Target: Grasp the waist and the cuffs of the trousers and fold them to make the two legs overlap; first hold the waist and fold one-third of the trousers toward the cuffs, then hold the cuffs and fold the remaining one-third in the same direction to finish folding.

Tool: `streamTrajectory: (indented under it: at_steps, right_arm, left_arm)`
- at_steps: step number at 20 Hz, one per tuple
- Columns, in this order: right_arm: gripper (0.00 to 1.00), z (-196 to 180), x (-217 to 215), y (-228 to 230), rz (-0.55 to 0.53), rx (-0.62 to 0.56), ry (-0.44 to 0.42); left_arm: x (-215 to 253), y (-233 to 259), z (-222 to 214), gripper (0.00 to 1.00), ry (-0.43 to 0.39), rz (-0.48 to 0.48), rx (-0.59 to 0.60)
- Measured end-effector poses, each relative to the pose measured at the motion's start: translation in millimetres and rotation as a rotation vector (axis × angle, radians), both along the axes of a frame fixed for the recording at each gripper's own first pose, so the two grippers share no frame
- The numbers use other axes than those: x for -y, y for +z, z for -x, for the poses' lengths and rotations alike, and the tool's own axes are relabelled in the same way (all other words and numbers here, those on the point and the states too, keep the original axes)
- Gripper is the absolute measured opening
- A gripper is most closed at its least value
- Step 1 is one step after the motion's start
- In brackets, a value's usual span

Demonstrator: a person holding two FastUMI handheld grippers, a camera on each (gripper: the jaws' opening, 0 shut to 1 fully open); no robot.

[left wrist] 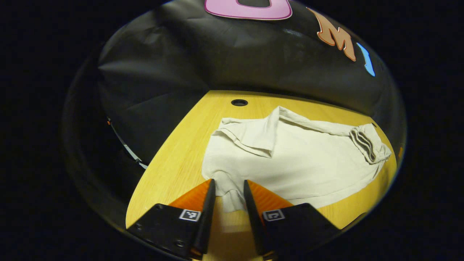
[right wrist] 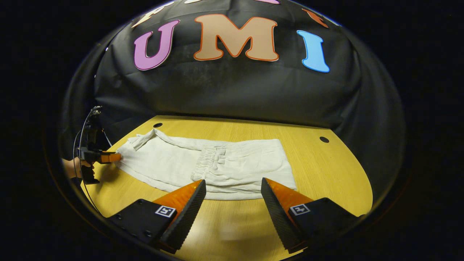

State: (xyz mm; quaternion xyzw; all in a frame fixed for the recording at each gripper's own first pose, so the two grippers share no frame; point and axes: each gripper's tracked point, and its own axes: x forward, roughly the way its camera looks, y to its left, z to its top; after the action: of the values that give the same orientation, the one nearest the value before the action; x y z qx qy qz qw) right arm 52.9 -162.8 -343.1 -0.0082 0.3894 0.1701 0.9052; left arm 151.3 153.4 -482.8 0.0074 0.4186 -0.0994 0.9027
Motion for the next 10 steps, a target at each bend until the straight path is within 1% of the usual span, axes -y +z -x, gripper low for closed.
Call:
streamTrajectory:
  at_steps: [2,4,6,7,8,10]
  right_arm:
    - [0.98,0,9,5,-0.006,0.015,-0.023]
    - [0.98,2,18,6,-0.015,0.025,-0.036]
    - [0.98,4,31,3,-0.011,0.019,-0.032]
    - [0.98,4,39,3,-0.007,0.017,-0.034]
    - [0.98,4,47,4,-0.006,0.017,-0.038]
    - [0.97,3,63,16,-0.015,0.035,-0.047]
  left_arm:
    - [6,2,-3,0.16,0.001,0.023,0.008]
    - [7,2,-7,0.01,0.015,0.013,-0.001]
    - [8,2,-6,0.00,0.035,-0.025,-0.047]
    - [15,4,-7,0.00,0.043,-0.028,-0.053]
    - [22,12,-11,0.00,0.053,-0.020,-0.044]
    - [44,29,-19,0.00,0.082,0.026,-0.019]
